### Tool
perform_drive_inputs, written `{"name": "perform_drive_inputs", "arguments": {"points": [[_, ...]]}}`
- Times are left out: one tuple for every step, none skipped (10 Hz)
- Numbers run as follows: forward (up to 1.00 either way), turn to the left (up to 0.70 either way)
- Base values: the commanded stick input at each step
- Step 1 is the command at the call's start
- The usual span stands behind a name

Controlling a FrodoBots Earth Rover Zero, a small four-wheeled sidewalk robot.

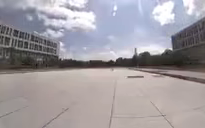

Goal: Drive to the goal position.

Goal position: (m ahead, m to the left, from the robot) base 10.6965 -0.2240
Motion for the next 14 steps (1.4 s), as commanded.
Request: {"name": "perform_drive_inputs", "arguments": {"points": [[0.7, 0.0], [0.7, 0.16], [0.7, 0.35], [0.7, 0.35], [0.7, 0.14], [0.7, 0.0], [0.7, 0.0], [0.7, 0.0], [0.7, 0.0], [0.7, 0.0], [0.7, 0.0], [0.7, 0.0], [0.7, 0.0], [0.7, 0.0]]}}
